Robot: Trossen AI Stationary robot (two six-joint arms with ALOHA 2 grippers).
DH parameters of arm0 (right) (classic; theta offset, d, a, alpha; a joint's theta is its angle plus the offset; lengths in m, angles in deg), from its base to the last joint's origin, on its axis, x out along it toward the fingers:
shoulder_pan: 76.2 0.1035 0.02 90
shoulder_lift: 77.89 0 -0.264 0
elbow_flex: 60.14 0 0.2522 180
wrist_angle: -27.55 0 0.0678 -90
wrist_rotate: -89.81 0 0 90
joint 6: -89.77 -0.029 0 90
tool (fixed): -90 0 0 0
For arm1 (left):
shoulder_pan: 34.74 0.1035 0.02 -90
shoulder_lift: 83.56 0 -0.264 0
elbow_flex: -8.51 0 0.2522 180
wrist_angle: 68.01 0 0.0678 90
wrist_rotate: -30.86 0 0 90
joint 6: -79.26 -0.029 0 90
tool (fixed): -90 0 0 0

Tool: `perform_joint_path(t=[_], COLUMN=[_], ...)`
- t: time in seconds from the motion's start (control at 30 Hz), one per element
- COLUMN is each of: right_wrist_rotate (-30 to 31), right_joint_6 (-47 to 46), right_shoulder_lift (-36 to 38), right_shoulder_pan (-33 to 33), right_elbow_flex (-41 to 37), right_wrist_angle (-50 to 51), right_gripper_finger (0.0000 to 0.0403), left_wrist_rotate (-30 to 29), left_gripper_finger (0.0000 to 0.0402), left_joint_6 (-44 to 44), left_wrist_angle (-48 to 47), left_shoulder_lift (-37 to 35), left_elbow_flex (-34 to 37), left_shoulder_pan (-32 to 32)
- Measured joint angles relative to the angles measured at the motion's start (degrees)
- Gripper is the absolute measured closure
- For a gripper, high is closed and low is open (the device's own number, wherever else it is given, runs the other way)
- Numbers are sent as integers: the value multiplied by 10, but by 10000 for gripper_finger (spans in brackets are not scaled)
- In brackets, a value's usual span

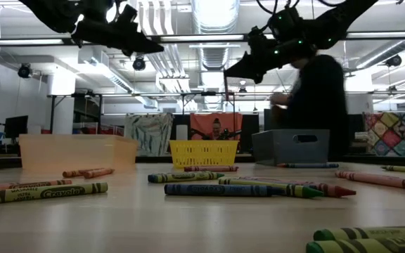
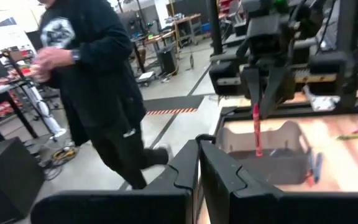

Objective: Sort crayons
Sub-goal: Put the red crayon into the yellow bin

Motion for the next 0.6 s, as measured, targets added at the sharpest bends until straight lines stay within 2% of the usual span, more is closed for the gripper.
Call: perform_joint_path(t=[0.27,0.43,0.6], right_wrist_rotate=[-13,-132,-199], right_joint_6=[54,31,1], right_shoulder_lift=[-100,-155,-177], right_shoulder_pan=[-11,-26,-30], right_elbow_flex=[101,152,170], right_wrist_angle=[9,13,16], right_gripper_finger=[394,394,394], left_wrist_rotate=[0,1,15], left_gripper_finger=[402,401,401], left_joint_6=[-16,-9,-9], left_wrist_angle=[-52,-102,-117], left_shoulder_lift=[38,49,52], left_elbow_flex=[-52,-75,-68], left_shoulder_pan=[32,39,39])
